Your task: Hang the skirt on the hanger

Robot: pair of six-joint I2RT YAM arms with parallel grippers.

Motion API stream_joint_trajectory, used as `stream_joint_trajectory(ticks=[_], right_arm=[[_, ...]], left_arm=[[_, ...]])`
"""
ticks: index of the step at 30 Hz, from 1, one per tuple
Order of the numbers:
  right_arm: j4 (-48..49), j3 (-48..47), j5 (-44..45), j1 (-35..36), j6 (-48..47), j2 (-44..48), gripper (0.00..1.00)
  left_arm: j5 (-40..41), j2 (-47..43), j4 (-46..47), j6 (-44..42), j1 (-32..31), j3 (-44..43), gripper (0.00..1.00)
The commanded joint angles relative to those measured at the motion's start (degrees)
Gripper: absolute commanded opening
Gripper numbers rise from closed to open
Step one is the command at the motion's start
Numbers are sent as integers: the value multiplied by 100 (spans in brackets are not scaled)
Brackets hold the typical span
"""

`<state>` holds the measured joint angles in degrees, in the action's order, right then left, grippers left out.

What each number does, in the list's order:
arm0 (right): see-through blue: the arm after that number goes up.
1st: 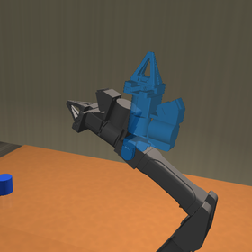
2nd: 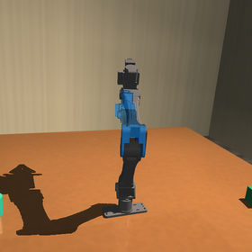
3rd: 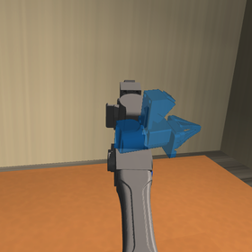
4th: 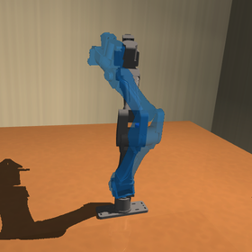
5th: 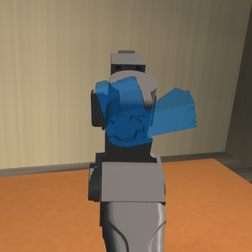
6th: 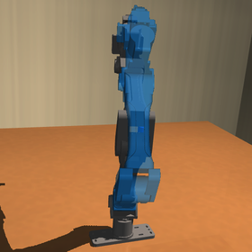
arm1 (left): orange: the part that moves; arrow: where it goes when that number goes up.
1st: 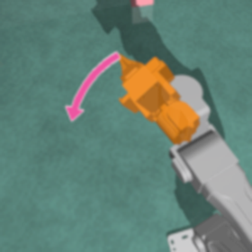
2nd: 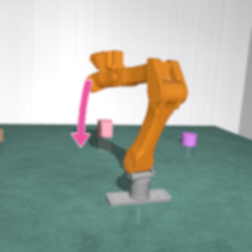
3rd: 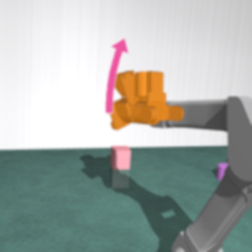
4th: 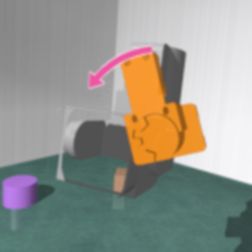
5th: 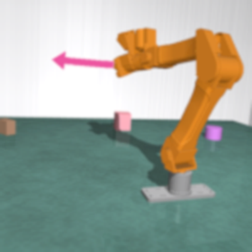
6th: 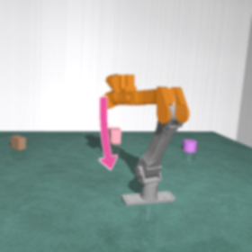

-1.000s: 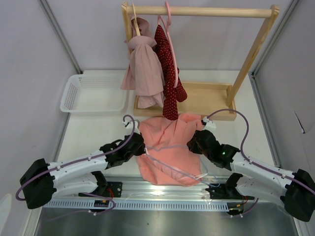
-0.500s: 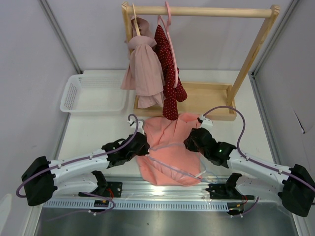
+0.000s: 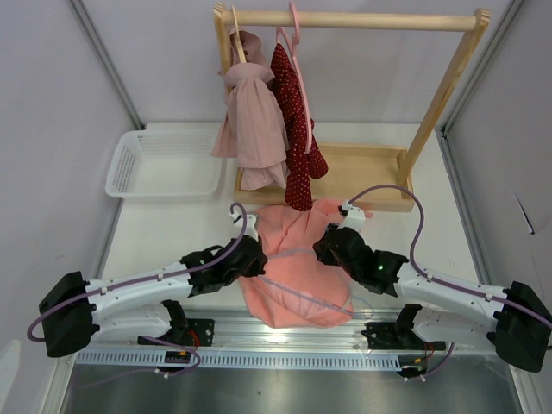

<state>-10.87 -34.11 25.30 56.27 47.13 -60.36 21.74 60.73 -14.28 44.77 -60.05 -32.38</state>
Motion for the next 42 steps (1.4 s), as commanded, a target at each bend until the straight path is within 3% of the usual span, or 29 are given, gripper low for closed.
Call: stream_joint_trajectory(ticks=[1,12,22,27,34,42], right_arm=[[436,-166,318,121,50,138,0],[665,62,107,341,-82,235,0],[674,229,19,481,-222,648,0],[604,220,-16,569,-231,788,0],[490,203,19,718,-231,903,0],[402,220,89,789,-196,1017,0]], left_arm=[[94,-175,66,-82,-33,-304,1],[-37,-474,-250,-1031,-33,-777,34],[-2005,-202,285,-2596,-33,-1095,63],[-2990,246,435,-3097,-33,-1227,65],[-3000,255,646,-3378,-33,-1209,65],[-3193,150,163,-3791,-24,-1753,67]])
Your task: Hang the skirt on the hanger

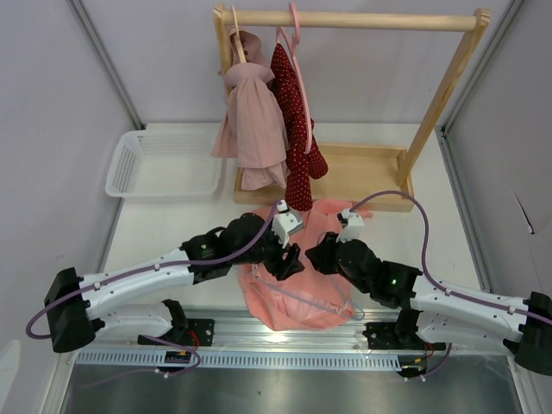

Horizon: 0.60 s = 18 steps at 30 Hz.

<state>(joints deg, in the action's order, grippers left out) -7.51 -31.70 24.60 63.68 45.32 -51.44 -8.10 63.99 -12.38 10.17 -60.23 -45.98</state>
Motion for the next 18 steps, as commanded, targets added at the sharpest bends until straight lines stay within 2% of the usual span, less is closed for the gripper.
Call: stream_joint_trajectory(ticks=[1,3,7,10,14,18], right_arm=[[65,-20,168,57,-23,117,0],[74,-11,168,92,-14,125,0],[83,-3,177,136,-6,125,0],[100,-11,168,145,-32,117,0],[127,-11,168,145,-41,117,0],[127,-3,159,136,-50,117,0]], left_arm=[[-131,-219,-62,-410,54,-421,68],[-174,-203,-176,-472,195,-447,70],[-1068,43,-308,-726,634,-491,71],[-1412,298,-370,-868,696,-544,72],[-1755,728,-458,-991,767,-728,79],[-1941,1089,-379,-1000,819,-842,78]])
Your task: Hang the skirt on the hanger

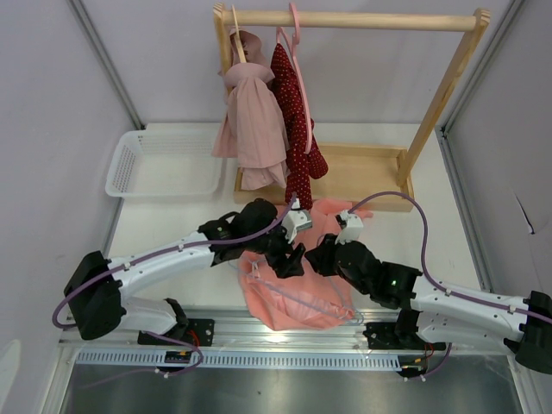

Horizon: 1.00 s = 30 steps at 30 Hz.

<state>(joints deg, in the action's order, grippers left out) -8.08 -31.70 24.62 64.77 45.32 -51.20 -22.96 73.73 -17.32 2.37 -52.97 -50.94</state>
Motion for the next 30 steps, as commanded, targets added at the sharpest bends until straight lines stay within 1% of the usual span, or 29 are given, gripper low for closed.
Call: stream_joint_trajectory(ticks=[1,3,4,6,7,9,10,12,13,15,16,18,19,22,24,30], right_arm=[[184,-3,157,27,-50,110,0],[157,-11,157,9,-76,145,0],[140,-3,157,0,-85,163,0],[131,6,131,-43,-111,215,0],[131,6,131,-61,-120,224,0],[122,6,96,-96,-138,251,0],[113,-2,95,-140,-155,251,0],[113,6,52,-175,-181,277,0],[113,-2,34,-228,-199,286,0],[105,-11,-1,-281,-225,295,0],[104,-20,-36,-325,-243,295,0],[104,-29,-80,-369,-260,295,0],[96,-29,-80,-386,-269,286,0],[78,-64,-107,-413,-287,304,0],[61,-108,-98,-439,-322,295,0],[-88,-231,-2,-430,-375,312,0]], left_arm=[[-490,167,106,-220,120,-364,76],[-657,334,28,-220,155,-434,74],[-692,369,-8,-367,155,-443,72],[-701,413,1,-360,155,-435,68],[-701,414,27,-343,155,-400,68],[-736,414,62,-299,155,-347,61],[-745,422,88,-290,155,-338,53],[-763,414,150,-281,155,-259,45],[-745,405,185,-246,155,-215,38],[-771,379,264,-53,155,-180,34],[-789,344,290,17,155,-154,29],[-859,300,404,96,155,-136,22],[-885,282,431,123,155,-110,15],[-903,255,528,246,155,-31,5],[-938,238,650,351,155,5,1],[-991,-95,1125,668,155,136,0]])
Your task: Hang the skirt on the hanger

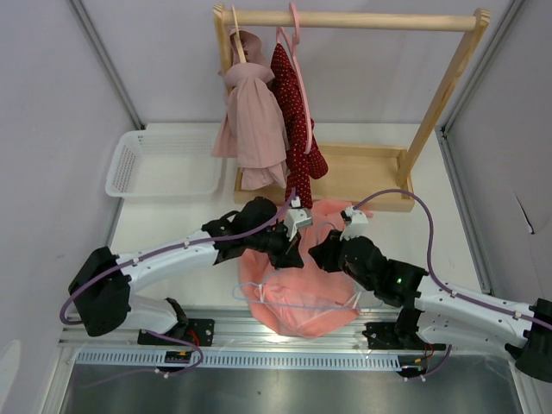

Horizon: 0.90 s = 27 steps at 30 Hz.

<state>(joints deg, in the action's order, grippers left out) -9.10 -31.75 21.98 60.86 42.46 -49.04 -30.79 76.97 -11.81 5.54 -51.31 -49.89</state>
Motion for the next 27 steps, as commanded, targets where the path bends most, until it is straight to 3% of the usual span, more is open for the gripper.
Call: stream_joint_trajectory(ticks=[1,5,12,19,27], right_arm=[[-21,-244,289,-39,-97,113,0],[-206,-384,351,-48,-115,184,0],[-828,-841,474,-13,-132,333,0],[-1532,-1641,746,-13,-185,307,0],[-2131,-2388,1063,-65,-361,316,9]], left_arm=[[-243,-480,636,386,-11,41,0],[-200,-832,882,667,-46,84,0],[590,-1298,892,817,-388,-108,0],[2083,-1255,882,861,-968,-671,0],[2665,-886,777,747,-1320,-1540,0]])
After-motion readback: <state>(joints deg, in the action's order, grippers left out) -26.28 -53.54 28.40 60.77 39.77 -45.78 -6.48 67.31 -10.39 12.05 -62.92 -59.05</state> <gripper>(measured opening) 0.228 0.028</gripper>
